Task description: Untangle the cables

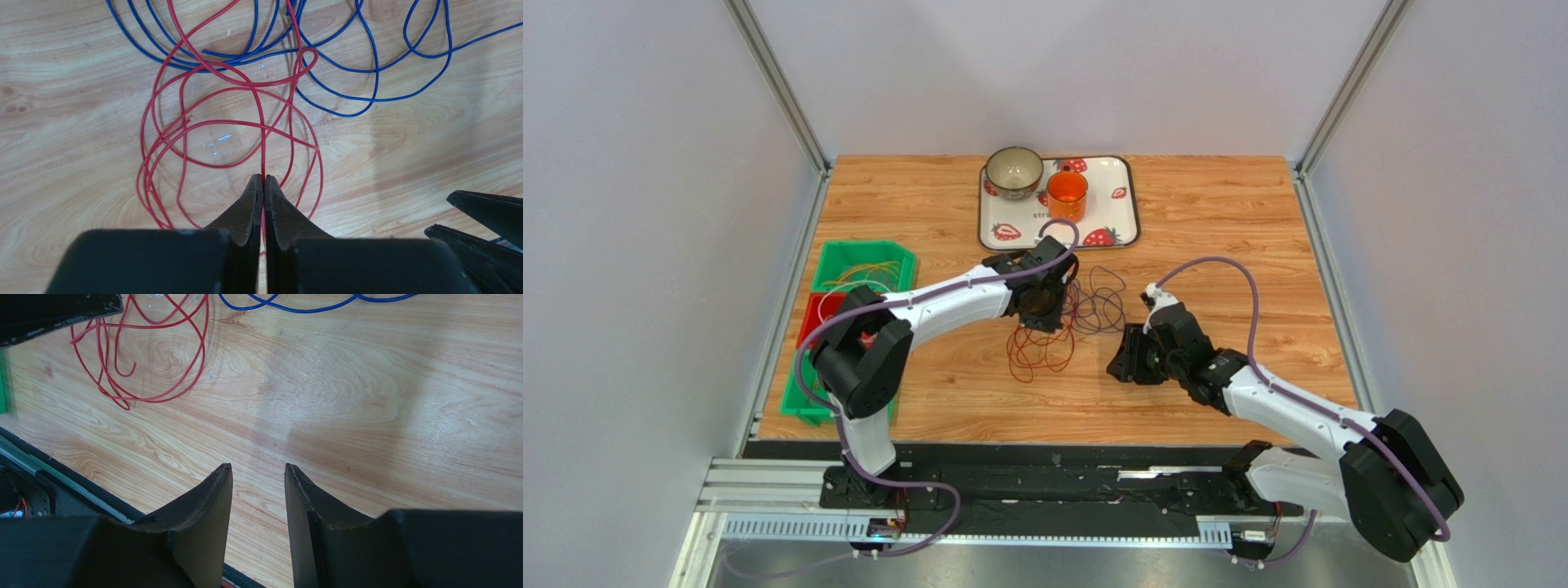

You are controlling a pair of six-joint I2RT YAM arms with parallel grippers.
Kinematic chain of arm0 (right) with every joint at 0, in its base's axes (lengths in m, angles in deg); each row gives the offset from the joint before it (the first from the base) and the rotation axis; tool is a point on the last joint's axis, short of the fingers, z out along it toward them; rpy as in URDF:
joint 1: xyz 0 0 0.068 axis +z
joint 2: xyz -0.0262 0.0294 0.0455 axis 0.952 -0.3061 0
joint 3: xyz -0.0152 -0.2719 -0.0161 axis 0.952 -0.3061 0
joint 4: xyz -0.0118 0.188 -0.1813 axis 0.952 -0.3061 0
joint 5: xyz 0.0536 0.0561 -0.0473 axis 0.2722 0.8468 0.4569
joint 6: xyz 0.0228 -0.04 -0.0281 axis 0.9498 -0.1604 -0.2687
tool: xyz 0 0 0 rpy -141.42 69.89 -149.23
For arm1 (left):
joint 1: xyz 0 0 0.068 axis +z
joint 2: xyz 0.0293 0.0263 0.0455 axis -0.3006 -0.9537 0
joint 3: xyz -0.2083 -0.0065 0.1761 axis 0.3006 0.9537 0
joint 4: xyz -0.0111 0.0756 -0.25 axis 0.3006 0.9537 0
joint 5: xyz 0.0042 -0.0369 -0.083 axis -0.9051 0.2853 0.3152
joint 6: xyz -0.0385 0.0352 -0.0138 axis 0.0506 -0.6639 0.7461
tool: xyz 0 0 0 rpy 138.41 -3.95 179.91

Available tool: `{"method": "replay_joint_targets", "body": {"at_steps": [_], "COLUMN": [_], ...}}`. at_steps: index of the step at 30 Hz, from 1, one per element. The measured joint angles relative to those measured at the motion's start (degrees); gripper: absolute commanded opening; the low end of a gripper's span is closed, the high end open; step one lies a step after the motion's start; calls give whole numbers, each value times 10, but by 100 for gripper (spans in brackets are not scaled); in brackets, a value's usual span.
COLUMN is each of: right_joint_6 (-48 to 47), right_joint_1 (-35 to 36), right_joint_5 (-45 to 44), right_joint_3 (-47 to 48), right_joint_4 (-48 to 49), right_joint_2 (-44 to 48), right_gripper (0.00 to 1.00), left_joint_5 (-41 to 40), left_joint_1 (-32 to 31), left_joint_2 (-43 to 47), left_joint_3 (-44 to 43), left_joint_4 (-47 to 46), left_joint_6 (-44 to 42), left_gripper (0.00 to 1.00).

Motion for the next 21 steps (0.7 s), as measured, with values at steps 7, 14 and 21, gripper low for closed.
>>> {"method": "replay_joint_targets", "body": {"at_steps": [7,14,21], "right_joint_6": [2,24,28], "right_joint_1": [0,0,0], "right_joint_5": [17,51,76], "right_joint_3": [0,51,150], "right_joint_4": [-6,11,35], "right_joint_2": [41,80,-23], "right_gripper": [46,48,48], "left_joint_5": [-17,-11,-2], "left_joint_1": [0,0,0], "left_joint_2": [35,155,216], "left_joint_3": [-39,-71,-43], "left_joint_4": [61,109,138], "left_joint_6": [-1,-9,-8], "left_gripper": [0,0,0]}}
